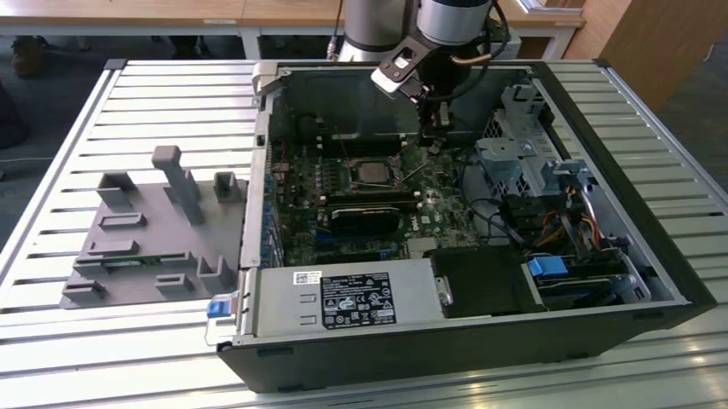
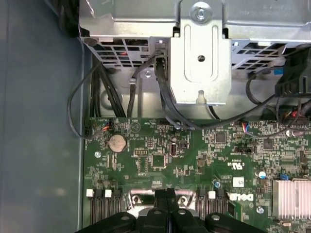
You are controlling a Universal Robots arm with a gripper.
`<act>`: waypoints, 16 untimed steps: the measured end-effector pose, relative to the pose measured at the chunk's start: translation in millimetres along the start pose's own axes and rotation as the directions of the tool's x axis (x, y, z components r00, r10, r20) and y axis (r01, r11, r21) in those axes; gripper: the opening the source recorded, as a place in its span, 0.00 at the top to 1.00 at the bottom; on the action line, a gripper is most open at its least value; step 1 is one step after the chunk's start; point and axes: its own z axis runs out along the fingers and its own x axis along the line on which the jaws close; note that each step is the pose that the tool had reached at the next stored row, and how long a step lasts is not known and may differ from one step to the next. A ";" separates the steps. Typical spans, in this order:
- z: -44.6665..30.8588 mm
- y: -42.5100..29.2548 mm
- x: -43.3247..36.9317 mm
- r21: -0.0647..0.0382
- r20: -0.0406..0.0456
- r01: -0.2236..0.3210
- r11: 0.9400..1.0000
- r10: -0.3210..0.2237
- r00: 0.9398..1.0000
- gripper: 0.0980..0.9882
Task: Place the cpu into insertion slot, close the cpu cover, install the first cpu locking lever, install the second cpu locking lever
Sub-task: 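Close the cpu cover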
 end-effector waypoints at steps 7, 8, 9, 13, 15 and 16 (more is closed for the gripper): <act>2.8 7.2 4.2 0.000 0.000 0.000 1.000 0.000 1.000 0.98; 3.1 8.3 4.6 0.000 0.000 0.000 1.000 0.000 1.000 0.98; 3.4 9.4 4.8 0.000 0.000 0.000 1.000 0.000 1.000 0.98; 4.2 13.7 5.3 0.000 0.000 0.000 1.000 0.000 1.000 0.98; 4.5 15.4 5.4 0.000 0.000 0.000 1.000 0.000 1.000 0.98; 4.7 16.1 5.4 0.000 0.000 0.000 1.000 0.000 1.000 0.98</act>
